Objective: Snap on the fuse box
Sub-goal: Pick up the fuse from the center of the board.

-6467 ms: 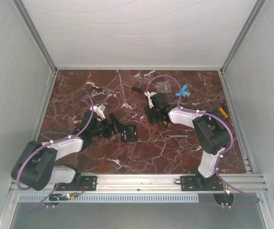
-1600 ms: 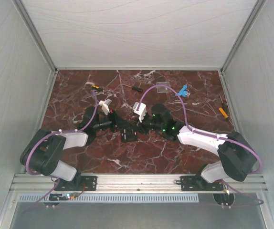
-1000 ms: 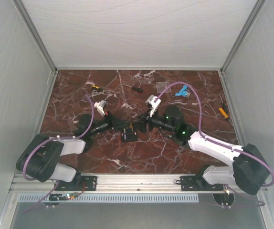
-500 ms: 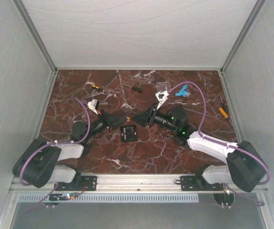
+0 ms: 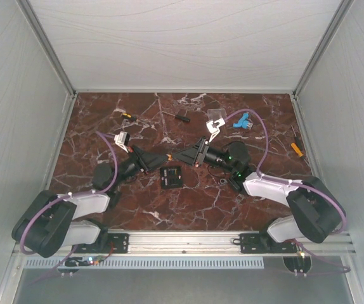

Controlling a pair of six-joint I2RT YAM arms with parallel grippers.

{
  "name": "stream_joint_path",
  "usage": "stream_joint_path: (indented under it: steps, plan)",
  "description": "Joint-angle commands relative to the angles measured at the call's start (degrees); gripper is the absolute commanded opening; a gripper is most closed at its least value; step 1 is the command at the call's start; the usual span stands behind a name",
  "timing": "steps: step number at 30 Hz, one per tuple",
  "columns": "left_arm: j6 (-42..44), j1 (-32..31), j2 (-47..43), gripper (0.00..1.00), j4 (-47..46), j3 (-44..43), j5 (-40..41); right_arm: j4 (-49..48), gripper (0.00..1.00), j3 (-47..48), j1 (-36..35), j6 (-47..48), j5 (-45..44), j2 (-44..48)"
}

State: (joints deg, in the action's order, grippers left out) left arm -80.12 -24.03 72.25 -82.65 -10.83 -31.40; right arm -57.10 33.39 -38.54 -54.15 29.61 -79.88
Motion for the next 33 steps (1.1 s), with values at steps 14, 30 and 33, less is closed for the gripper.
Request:
stream_joint_path:
  steps: [14, 30, 33]
  plan:
    - [-0.2, -1.2, -0.8, 0.00, -6.0, -0.7, 2.4, -7.2, 0.21, 0.4, -1.5, -2.5, 1.5, -2.0]
    - [1.9, -1.4, -1.2, 0.09, -5.2, 2.3, 3.7, -3.9, 0.00, -0.1, 0.1, -0.9, 3.1, -0.3]
    - [4.6, -0.6, -2.2, 0.19, 0.6, 3.1, 2.8, 2.6, 0.00, 0.2, 1.7, 2.1, 3.9, 2.0]
